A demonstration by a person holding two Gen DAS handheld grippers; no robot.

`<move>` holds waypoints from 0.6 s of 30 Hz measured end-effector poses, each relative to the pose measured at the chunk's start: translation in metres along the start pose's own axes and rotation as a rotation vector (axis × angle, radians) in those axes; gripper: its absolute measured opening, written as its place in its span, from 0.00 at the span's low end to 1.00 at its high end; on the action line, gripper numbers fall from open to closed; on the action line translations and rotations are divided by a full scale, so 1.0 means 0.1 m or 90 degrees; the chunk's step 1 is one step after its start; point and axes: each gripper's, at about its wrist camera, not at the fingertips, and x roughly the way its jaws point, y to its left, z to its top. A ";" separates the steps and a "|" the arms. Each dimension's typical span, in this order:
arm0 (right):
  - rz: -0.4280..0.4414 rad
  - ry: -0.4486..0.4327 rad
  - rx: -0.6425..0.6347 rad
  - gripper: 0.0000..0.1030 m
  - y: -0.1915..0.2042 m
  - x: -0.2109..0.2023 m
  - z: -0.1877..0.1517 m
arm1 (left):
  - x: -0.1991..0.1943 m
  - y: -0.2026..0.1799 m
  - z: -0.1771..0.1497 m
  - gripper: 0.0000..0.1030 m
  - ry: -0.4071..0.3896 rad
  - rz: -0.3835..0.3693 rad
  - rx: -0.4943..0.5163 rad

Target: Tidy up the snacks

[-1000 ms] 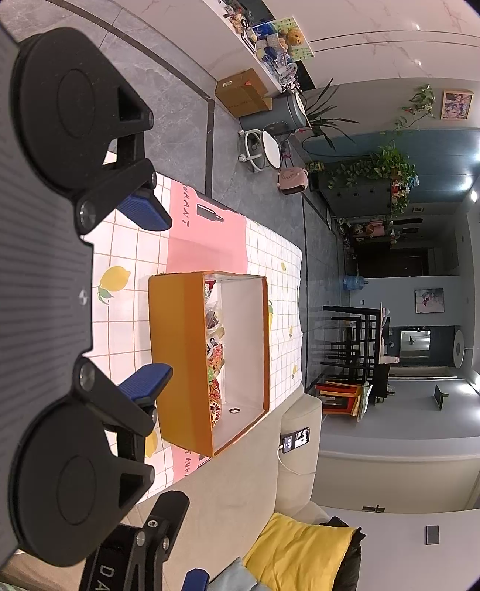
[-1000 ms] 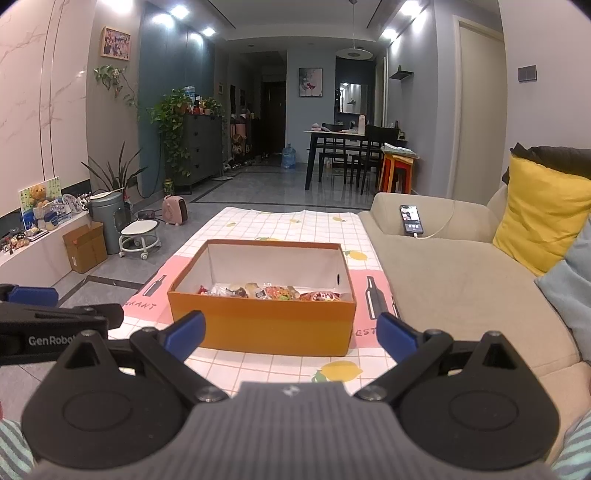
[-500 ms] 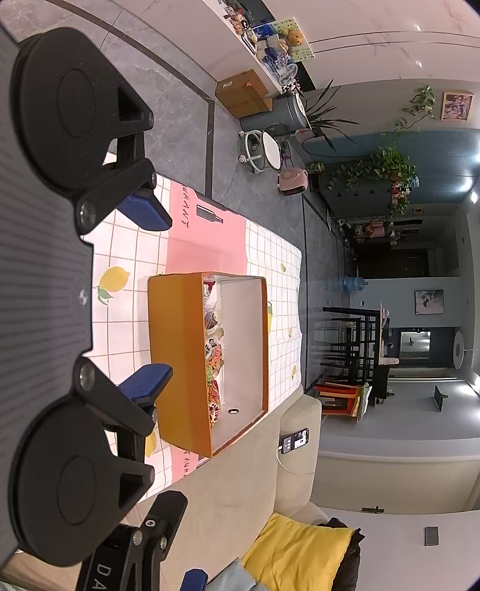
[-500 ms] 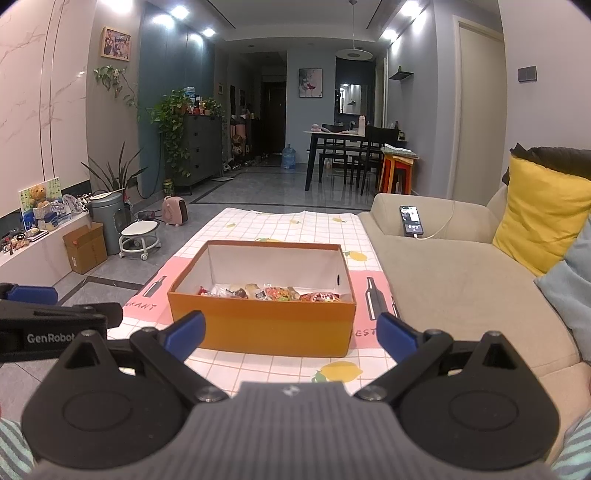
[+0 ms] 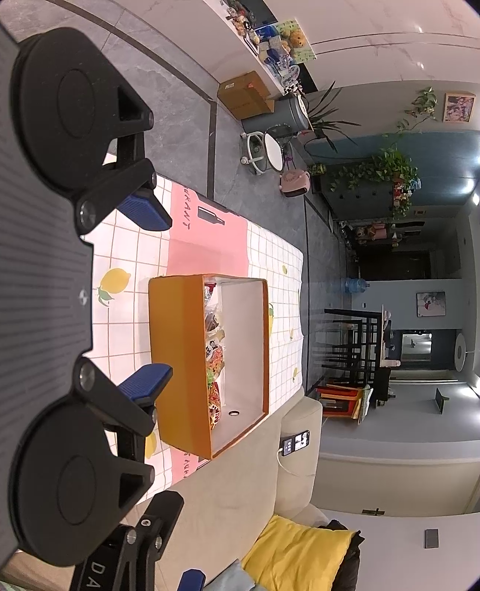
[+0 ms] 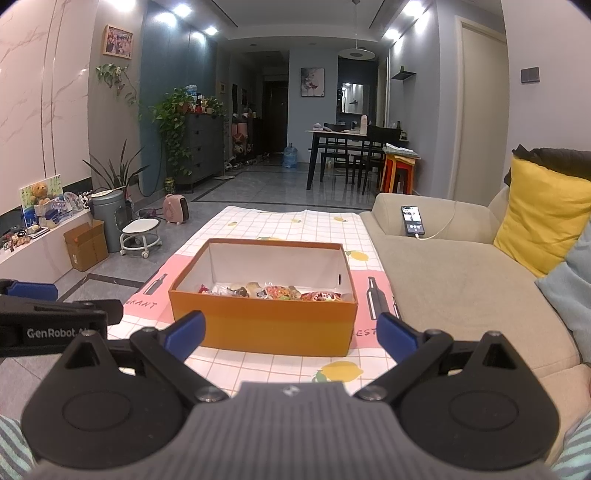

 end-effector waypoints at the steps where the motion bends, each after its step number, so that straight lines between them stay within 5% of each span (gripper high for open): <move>1: 0.000 0.000 0.000 0.93 0.00 0.00 0.00 | 0.00 0.00 0.00 0.93 -0.001 0.002 -0.001; 18: 0.001 0.002 0.000 0.93 0.01 0.01 0.00 | 0.01 0.01 0.01 0.93 0.007 0.010 -0.006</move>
